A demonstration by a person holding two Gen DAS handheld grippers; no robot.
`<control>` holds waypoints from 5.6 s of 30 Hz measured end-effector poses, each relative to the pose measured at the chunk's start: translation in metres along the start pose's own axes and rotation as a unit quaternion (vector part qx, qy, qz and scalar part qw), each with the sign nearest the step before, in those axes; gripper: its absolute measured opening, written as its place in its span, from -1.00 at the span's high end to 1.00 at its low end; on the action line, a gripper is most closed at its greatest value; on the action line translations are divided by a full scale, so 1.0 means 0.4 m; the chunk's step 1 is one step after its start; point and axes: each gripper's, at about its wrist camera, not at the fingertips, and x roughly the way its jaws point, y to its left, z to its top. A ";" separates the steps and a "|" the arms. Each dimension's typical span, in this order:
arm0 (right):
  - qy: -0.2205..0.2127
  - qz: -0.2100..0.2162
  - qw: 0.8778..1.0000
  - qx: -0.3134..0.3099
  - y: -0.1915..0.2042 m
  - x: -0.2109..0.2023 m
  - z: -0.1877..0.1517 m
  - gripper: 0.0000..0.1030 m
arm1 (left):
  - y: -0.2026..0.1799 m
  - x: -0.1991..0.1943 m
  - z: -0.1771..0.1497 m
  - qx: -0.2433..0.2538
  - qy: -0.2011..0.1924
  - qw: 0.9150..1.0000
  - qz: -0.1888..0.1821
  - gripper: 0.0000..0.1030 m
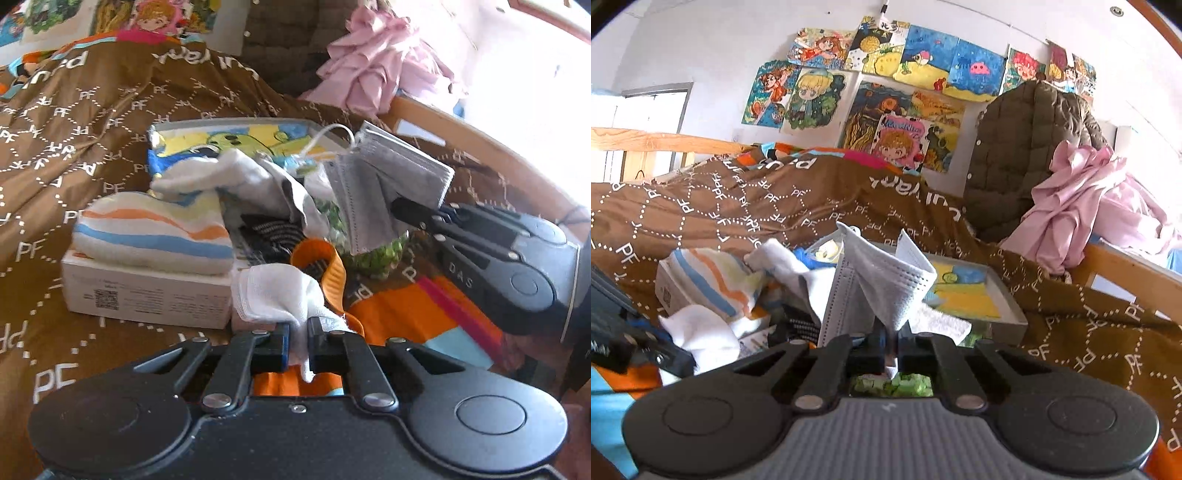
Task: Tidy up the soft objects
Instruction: 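Carry the face mask with the right tool while the left tool carries the cloth to the tray, then open the right tool over the tray while the left tool releases the cloth into it, then move both tools back over the striped towel and orange silicone item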
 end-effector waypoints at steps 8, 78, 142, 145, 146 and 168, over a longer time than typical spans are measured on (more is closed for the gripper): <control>-0.024 -0.017 0.999 0.023 -0.025 -0.002 0.064 0.88 | 0.026 -0.078 0.062 -0.020 -0.059 0.998 0.005 0.82; 0.084 -0.010 0.980 0.181 -0.208 0.362 0.143 -0.75 | 0.227 0.273 0.365 -0.120 -0.084 0.984 0.100 -0.14; 0.080 0.111 0.988 0.066 0.050 -0.047 -0.042 -0.99 | 0.044 -0.162 -0.033 -0.066 -0.093 0.980 0.161 -0.96; 0.083 0.119 0.987 0.070 0.043 -0.071 -0.031 -0.99 | 0.027 -0.177 -0.044 -0.072 -0.086 0.978 0.174 -0.96; 0.085 0.120 0.987 0.070 0.041 -0.078 -0.029 -0.99 | 0.020 -0.185 -0.047 -0.073 -0.087 0.977 0.181 -0.96; 0.125 0.107 0.980 0.112 -0.002 -0.109 -0.009 -0.99 | -0.043 -0.229 -0.056 -0.108 -0.118 0.970 0.185 -0.98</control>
